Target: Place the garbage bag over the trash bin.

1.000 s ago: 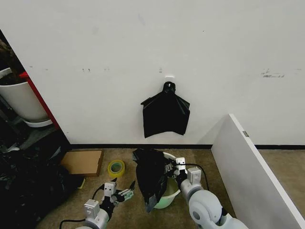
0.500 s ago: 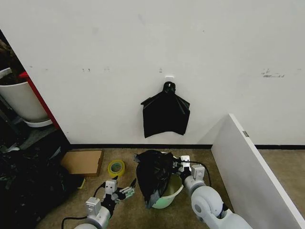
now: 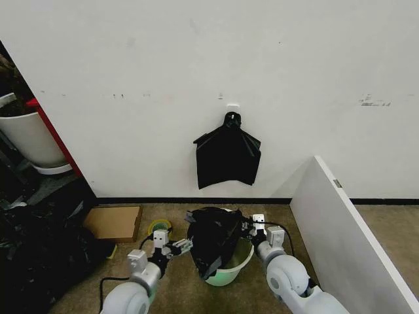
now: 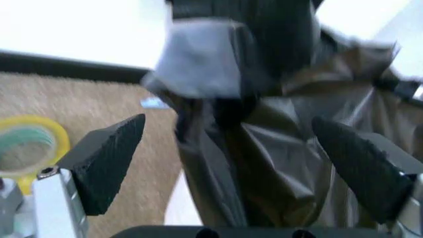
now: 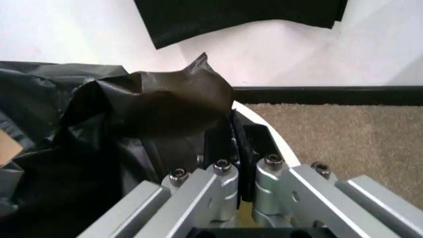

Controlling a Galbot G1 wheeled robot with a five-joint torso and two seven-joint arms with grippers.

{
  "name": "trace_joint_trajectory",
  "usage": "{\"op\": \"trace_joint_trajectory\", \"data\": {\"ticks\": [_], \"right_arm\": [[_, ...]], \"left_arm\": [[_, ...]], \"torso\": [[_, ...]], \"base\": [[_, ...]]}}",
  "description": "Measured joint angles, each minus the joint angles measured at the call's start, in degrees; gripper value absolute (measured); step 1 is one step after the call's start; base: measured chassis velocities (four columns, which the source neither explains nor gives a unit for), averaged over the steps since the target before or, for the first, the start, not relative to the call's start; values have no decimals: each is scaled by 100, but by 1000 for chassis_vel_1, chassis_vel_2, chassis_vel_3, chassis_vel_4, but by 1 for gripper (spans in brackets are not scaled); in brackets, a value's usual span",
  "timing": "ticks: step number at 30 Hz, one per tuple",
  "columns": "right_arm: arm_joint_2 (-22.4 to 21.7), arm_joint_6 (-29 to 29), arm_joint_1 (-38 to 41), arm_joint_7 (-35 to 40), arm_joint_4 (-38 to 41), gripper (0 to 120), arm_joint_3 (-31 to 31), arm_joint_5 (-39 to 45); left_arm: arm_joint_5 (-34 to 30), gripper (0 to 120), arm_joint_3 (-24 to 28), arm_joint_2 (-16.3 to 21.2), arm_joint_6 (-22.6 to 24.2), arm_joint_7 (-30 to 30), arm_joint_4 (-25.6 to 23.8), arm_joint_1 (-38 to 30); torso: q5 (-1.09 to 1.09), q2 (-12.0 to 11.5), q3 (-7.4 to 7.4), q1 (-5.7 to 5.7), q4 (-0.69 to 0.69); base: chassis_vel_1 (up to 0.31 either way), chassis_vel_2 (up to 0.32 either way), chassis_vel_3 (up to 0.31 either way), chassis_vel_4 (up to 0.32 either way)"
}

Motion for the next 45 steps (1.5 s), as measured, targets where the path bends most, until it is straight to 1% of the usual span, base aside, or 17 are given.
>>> {"op": "trace_joint_trajectory", "data": {"ticks": [3,5,7,9,12,14,17,18,23,26,27,32,33,34,35,38,45], "right_arm": [[-1,0,-27,-21,36,0,-7,-55],[-1,0,-30,-24,41,0,-8,-60],[-3,-2,-52,-48,92,0,-8,-98],[-3,-7,-69,-60,130,0,-8,-121],[-3,-7,-83,-76,149,0,-8,-147],[-2,-8,-100,-92,173,0,-9,-170],[2,-9,-126,-100,199,0,-14,-183],[2,-9,-126,-100,199,0,-14,-183],[-12,-10,-182,-113,237,0,-18,-206],[-32,-10,-202,-114,266,0,-16,-224],[-32,-10,-202,-114,266,0,-16,-224],[-40,-8,-212,-114,283,0,-15,-237],[-42,5,-217,-114,283,0,-15,-240],[-45,17,-221,-114,283,0,-15,-242],[-45,17,-221,-114,283,0,-15,-242],[-62,98,-243,-146,300,0,-21,-245],[-105,409,-381,-212,433,0,-42,-300]], "left_arm": [[-14,97,264,-50,218,-272,144,-177],[-13,97,292,-57,243,-314,159,-195],[-13,93,586,-125,597,-891,247,-349],[-14,93,743,-170,785,-1273,291,-426],[-23,90,830,-210,863,-1501,344,-490],[-66,84,885,-253,898,-1672,404,-565],[-132,72,911,-297,911,-1757,454,-643],[-132,72,911,-297,911,-1757,454,-643],[-177,50,916,-388,988,-1822,551,-731],[-178,36,927,-405,1126,-1923,482,-691],[-178,36,927,-405,1126,-1923,482,-691],[-170,22,911,-373,1212,-1987,386,-595],[-168,12,869,-359,1212,-1991,364,-562],[-168,9,843,-349,1209,-1990,349,-543],[-168,9,843,-349,1209,-1990,349,-543],[-167,1,717,-306,1163,-1949,238,-461],[-16,1,354,-151,857,-1872,43,-318]], "torso": [[0,0,0,0,0],[0,0,0,0,0],[0,1,0,0,0],[1,1,0,0,0],[0,1,0,0,0],[1,1,0,0,1],[1,1,0,0,1],[1,1,0,0,1],[1,1,-1,0,1],[-1,1,-1,0,0],[-1,1,-1,0,0],[-1,1,-1,0,1],[-2,1,-1,0,0],[-2,1,-1,0,0],[-2,1,-1,0,0],[-5,1,0,0,-1],[0,0,0,0,1]], "base": [[0,0,0,0],[0,0,0,0],[0,0,0,0],[0,0,0,0],[0,0,0,0],[0,0,0,0],[0,0,0,0],[0,0,0,0],[0,0,0,0],[0,0,0,0],[0,0,0,0],[0,0,0,0],[0,0,0,0],[0,0,0,0],[0,0,0,0],[0,0,0,0],[0,0,0,0]]}}
